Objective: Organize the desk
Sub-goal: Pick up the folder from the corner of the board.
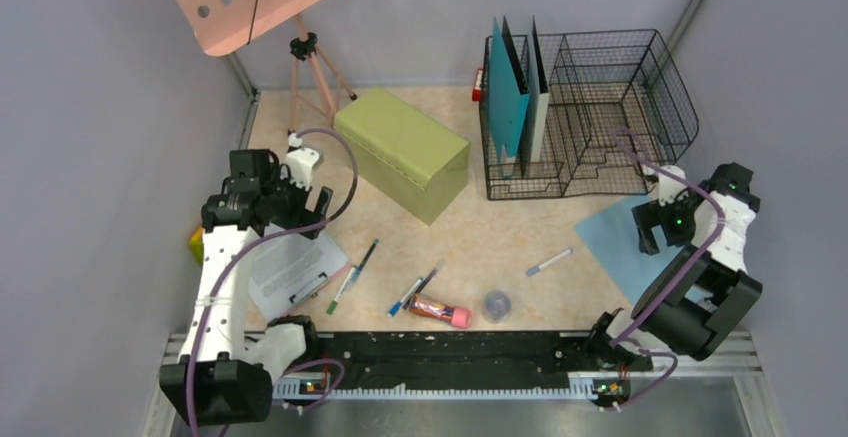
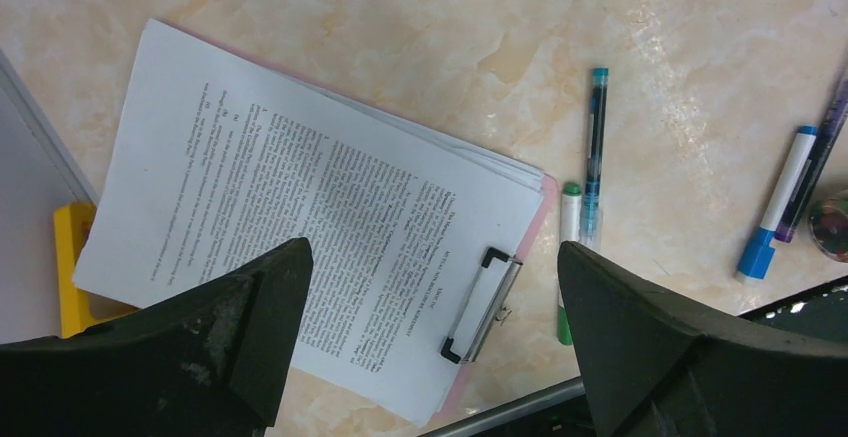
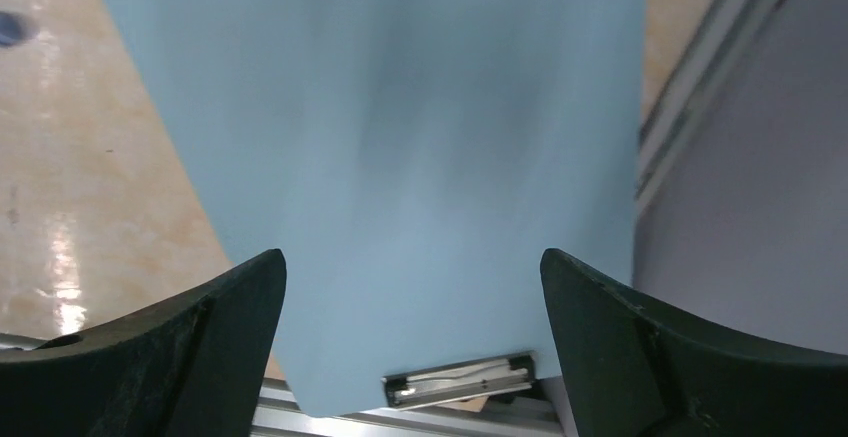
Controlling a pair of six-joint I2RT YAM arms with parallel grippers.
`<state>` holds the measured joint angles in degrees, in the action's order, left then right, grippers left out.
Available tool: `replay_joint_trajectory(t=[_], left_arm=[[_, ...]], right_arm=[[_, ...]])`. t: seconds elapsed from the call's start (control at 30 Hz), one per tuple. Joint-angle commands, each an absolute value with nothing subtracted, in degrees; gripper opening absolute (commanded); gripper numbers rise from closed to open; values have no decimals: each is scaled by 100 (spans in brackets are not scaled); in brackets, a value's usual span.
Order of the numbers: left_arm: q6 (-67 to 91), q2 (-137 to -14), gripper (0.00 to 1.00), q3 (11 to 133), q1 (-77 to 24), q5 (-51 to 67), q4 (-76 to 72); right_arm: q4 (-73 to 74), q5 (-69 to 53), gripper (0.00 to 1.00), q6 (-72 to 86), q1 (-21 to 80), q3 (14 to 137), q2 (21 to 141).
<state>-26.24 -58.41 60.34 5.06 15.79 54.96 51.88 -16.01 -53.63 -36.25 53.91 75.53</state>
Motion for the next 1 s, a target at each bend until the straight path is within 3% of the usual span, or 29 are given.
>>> replay_joint_trajectory(t=[0.0,0.53,0.97], left_arm=[[-2386,-5773,98,6159,358,1581,5489],[-1996,-6072,98,6404,28,1500,5396],[-1643,-6404,97,6630,-389,1258,5336]], right_arm=[[5220,-1618,98,-6022,-4207,6143,8076],[6244,-1314,98,-7698,-4789,7748,10135],[6048,-977,97,-8301,-4784,7606,10926]])
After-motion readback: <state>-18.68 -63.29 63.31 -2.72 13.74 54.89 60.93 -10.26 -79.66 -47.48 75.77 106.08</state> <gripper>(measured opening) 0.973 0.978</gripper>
